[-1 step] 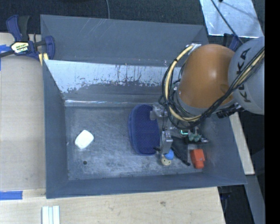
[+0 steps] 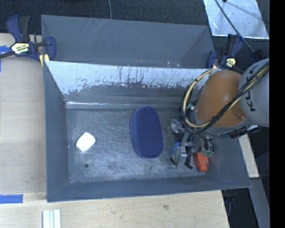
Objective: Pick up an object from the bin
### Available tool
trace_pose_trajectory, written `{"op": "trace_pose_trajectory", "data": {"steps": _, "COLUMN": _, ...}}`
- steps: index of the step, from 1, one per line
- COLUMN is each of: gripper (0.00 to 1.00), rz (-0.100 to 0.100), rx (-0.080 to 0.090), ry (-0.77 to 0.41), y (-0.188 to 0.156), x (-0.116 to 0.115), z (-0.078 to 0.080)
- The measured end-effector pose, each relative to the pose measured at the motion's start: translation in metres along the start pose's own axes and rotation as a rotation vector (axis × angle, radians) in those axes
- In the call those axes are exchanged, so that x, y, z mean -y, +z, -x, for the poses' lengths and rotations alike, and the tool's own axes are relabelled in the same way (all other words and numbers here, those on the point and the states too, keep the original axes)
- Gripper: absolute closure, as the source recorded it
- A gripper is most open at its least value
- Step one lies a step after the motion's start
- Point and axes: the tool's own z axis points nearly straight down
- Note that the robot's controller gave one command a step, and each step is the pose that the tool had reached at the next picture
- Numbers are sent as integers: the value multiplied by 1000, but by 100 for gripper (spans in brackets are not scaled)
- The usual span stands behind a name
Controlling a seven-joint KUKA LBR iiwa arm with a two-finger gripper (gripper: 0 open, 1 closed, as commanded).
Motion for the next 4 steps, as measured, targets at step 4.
{"op": "trace_pose_trajectory", "data": {"steps": 4, "gripper": 0, "rz": -21, "rx": 13, "ry": -1493, "y": 5, "x": -17, "z": -37}}
